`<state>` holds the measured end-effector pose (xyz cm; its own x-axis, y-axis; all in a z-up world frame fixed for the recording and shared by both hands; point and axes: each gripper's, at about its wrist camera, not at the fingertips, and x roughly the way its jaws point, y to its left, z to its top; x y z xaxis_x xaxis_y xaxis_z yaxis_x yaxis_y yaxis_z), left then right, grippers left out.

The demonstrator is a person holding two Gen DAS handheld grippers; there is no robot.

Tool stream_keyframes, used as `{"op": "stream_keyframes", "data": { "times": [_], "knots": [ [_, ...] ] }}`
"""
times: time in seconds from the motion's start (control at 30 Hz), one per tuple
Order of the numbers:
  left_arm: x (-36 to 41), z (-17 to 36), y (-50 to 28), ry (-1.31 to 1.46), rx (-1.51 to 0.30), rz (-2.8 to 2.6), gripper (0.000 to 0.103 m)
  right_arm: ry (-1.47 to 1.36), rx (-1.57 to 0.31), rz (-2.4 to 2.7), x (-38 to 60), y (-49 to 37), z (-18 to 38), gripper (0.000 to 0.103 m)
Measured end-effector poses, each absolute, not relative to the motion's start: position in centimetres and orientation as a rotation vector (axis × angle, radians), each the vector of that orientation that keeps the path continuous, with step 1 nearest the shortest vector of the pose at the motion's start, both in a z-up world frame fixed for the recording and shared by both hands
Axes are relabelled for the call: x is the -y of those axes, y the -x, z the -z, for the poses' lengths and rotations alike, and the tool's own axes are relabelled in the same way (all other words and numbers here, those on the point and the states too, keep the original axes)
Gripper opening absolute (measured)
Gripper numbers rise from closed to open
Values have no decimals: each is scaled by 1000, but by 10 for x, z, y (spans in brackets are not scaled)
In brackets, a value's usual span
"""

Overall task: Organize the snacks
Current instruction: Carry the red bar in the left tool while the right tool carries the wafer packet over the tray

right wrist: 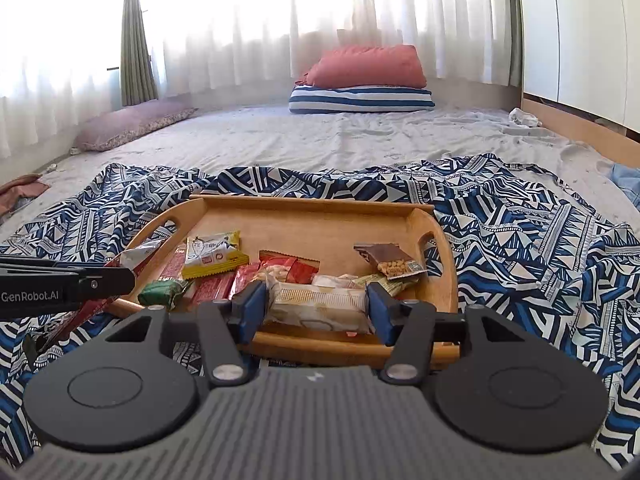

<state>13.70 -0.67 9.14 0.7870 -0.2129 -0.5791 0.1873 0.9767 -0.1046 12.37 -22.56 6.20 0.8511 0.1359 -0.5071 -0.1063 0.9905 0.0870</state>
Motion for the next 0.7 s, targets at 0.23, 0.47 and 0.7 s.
{"op": "stream_keyframes", "data": {
  "times": [0.23,0.47,0.7],
  "knots": [
    [4,-101,-166,60,-621,212,18,-48,-534,-116,230,-149,-72,58],
    [2,-106,-196,51,-624,202,18,-69,-553,-109,237,-178,-77,58],
    [-3,-107,-239,73,-645,203,18,-73,-578,-120,240,-212,-81,58]
  ]
}}
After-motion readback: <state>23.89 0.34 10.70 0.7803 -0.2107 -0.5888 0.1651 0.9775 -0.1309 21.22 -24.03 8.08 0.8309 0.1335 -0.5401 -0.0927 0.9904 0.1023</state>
